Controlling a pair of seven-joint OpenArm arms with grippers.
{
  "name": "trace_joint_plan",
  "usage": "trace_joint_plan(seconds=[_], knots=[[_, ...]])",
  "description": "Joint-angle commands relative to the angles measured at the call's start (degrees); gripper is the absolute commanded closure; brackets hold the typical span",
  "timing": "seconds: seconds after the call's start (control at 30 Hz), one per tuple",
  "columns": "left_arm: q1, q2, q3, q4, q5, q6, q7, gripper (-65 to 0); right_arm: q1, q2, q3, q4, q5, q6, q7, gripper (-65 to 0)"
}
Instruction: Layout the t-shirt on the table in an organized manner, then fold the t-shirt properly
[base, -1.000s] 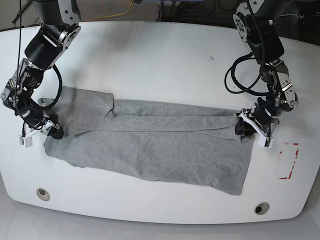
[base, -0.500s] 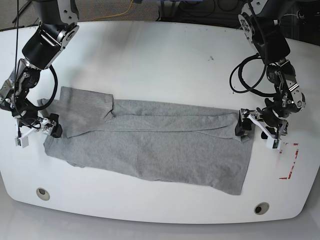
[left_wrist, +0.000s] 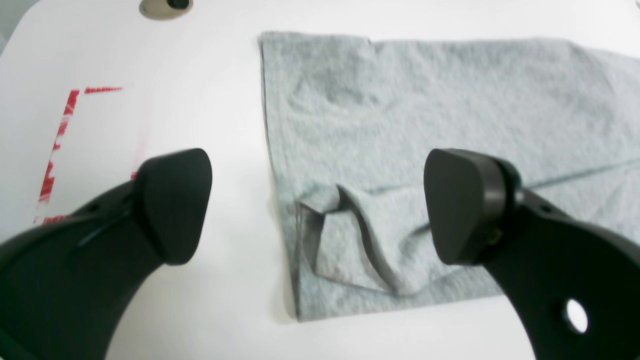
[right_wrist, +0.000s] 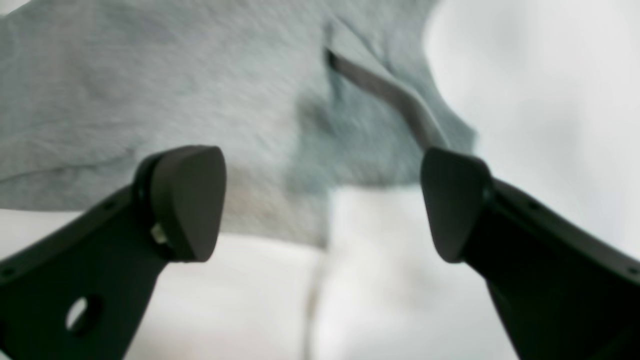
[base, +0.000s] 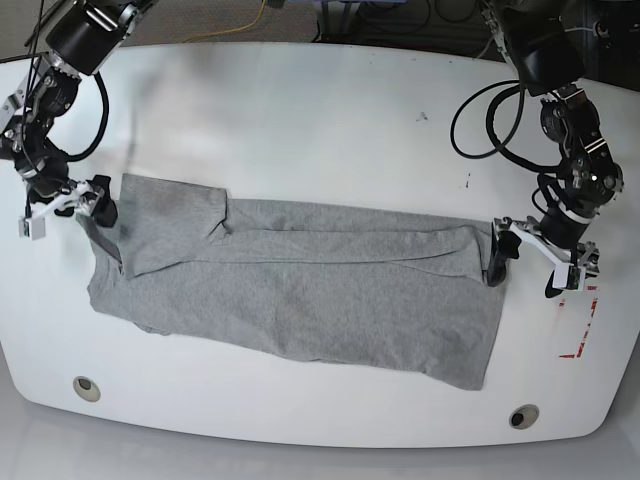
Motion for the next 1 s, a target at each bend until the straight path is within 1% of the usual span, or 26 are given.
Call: trace_joint_plan(seconds=[0.0, 0.07, 0.2, 0.33, 0.5, 0.67, 0.8, 0.97], knots=[[-0.09, -0.54, 0.04, 2.13, -1.26, -0.10, -3.28, -65.0, 0.17, 0.03, 0.85, 0.37, 1.65, 0.20, 1.04, -57.7], [0.97, -0.54, 0.04, 2.74, -1.26, -0.10, -3.90, -65.0, -0.79, -0.23, 1.21, -0.42, 1.91, 0.46, 1.04, -57.7], [2.72, -0.54, 0.04, 4.41, -1.26, -0.10, -4.16, -65.0, -1.50, -0.32, 1.38, -3.58, 1.91, 2.75, 1.13, -57.7], [3.87, -0.54, -0.05, 5.11, -1.26, -0.10, -4.78, -65.0, -1.32, -0.32, 1.38, -7.01, 1.91, 3.98, 1.31, -57.7], [5.36, -0.54, -0.05, 5.11, -1.26, -0.10, -6.80, -65.0, -0.71, -0.32, 1.12, -10.09, 1.91, 4.24, 3.15, -57.7], [5.89, -0.54, -0.05, 5.20, -1.35, -0.10, -6.89, -65.0, 0.53, -0.23, 1.12, -14.31, 1.91, 4.33, 3.42, -57.7], [5.89, -0.54, -0.14, 5.20, -1.35, -0.10, -6.89, -65.0, 1.05, -0.32, 1.03, -15.36, 1.65, 5.39, 3.50, -57.7], [5.89, -0.54, -0.22, 5.47, -1.26, -0.10, -6.89, -65.0, 1.49, -0.32, -1.96, -15.45, 2.00, 5.39, 3.50, -57.7]])
